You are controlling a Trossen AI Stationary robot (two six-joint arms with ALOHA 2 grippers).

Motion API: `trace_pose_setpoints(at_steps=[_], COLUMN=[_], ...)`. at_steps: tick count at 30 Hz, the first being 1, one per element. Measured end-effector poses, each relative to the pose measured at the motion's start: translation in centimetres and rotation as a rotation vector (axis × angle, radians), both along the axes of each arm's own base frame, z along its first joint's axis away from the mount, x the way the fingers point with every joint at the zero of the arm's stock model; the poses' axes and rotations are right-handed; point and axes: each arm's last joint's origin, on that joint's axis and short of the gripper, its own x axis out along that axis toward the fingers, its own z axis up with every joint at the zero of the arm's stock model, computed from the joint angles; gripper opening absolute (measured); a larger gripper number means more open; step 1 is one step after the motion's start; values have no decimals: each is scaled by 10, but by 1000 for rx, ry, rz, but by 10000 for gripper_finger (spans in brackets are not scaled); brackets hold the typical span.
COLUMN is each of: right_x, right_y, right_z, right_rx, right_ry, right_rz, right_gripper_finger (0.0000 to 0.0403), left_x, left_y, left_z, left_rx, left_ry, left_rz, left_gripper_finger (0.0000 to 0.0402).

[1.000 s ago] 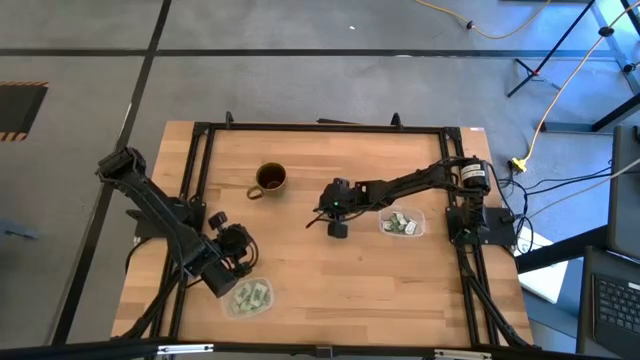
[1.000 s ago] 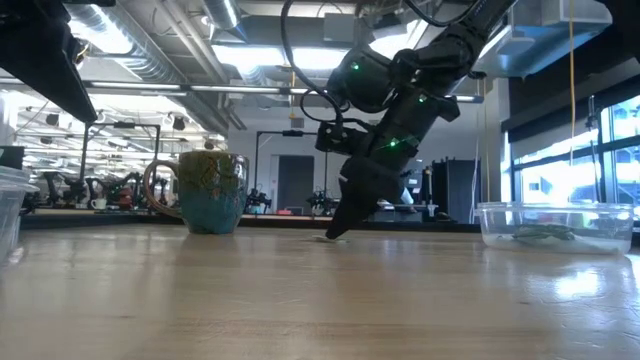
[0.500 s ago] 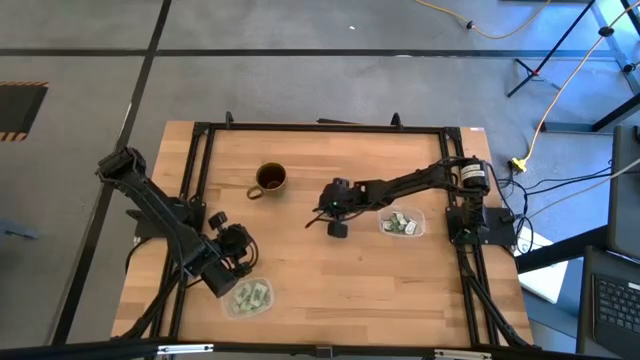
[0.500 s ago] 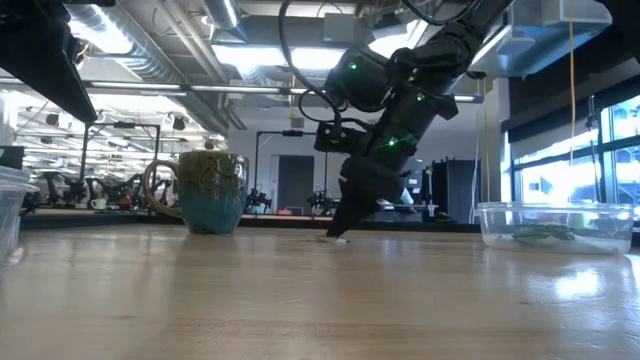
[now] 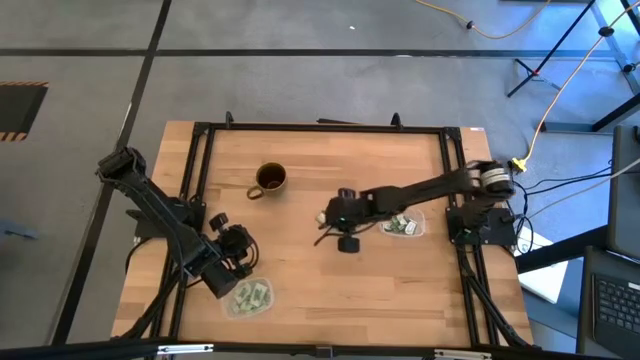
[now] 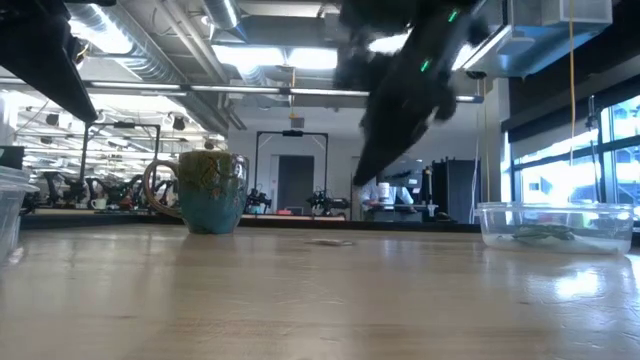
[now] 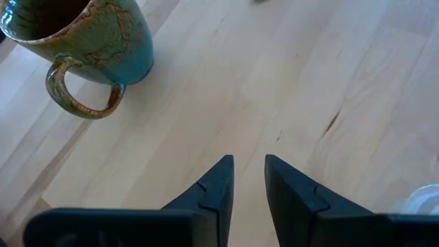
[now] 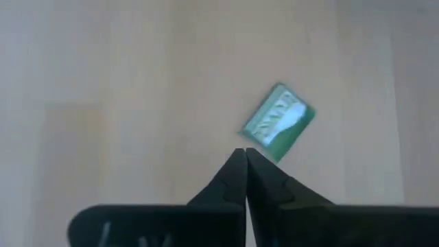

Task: Pick and place Stevia / Truvia into bins
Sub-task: Put the truvia packet into the top transparent container

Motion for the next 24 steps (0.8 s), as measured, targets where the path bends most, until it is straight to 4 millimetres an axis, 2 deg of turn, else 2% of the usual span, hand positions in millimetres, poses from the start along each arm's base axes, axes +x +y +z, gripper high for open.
trace_pose_setpoints(at_steps=[5, 8, 12, 15, 19, 24], right_x=[-30, -53, -78, -79, -68, -58], right_y=[25, 38, 46, 48, 49, 45], right_z=[36, 48, 53, 53, 55, 50], right_rx=[47, 57, 36, 39, 8, -49], right_ry=[-7, 7, -7, -79, -191, -232], right_rz=[-15, -50, -94, -63, 21, 72], right_gripper_finger=[2, 3, 2, 4, 18, 47], left_x=[0, 0, 0, 0, 1, 3], left_y=[0, 0, 0, 0, 0, -1], left_z=[0, 0, 0, 0, 0, 0], left_rx=[-2, -2, 0, 13, 26, -1], left_ry=[0, 0, 2, 11, -2, -14], left_rz=[-1, -1, -2, -23, -30, -28], left_gripper_finger=[77, 75, 75, 74, 76, 75])
